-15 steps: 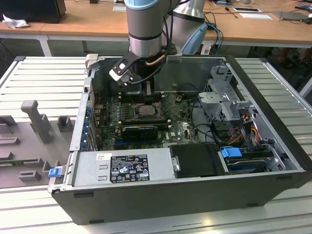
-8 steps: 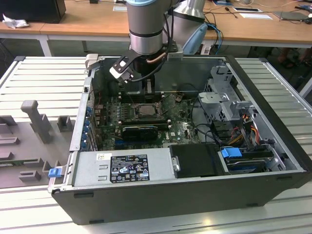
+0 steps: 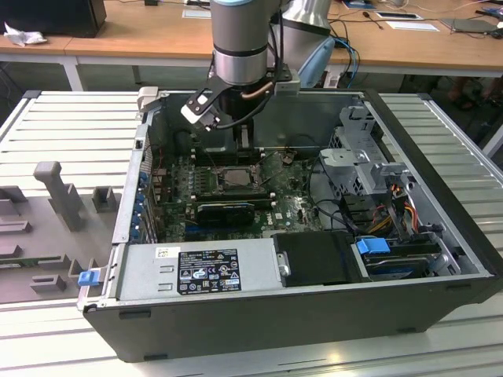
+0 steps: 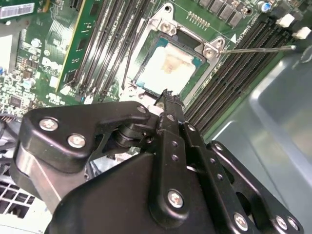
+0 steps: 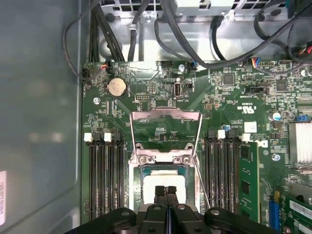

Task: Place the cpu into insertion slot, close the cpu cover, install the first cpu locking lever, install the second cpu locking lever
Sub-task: 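Close the cpu cover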

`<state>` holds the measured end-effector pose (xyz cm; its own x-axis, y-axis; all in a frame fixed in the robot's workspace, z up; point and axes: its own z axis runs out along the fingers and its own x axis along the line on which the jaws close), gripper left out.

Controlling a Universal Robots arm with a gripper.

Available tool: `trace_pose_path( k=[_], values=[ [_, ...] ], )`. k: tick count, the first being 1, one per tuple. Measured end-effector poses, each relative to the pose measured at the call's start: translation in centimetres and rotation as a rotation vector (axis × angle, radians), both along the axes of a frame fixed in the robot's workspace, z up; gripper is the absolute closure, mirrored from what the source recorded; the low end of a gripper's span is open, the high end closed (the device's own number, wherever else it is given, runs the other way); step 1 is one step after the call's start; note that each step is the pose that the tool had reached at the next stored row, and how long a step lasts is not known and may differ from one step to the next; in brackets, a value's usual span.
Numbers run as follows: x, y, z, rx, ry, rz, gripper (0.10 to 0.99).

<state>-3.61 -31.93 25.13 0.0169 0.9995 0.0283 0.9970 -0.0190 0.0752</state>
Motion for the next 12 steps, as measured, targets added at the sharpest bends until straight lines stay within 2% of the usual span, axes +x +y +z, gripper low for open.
trace_pose_path(
  k=[1, 4, 5, 7, 8, 10, 12],
  values=[
    [0.00, 0.00, 0.56, 0.000, 0.0002, 0.000, 0.980],
    [0.09, -0.03, 0.59, 0.000, 0.0001, 0.000, 0.980],
    [0.38, -0.03, 0.58, 0.000, 0.0003, 0.000, 0.980],
    [1.37, -0.03, 0.58, 0.000, 0.0042, 0.000, 0.980],
    [1.46, -0.04, 0.59, 0.000, 0.0044, 0.000, 0.980],
    [1.50, -0.03, 0.88, 0.000, 0.0045, 0.000, 0.980],
    [1.51, -0.03, 1.54, -0.001, 0.0044, 0.000, 0.980]
  ],
)
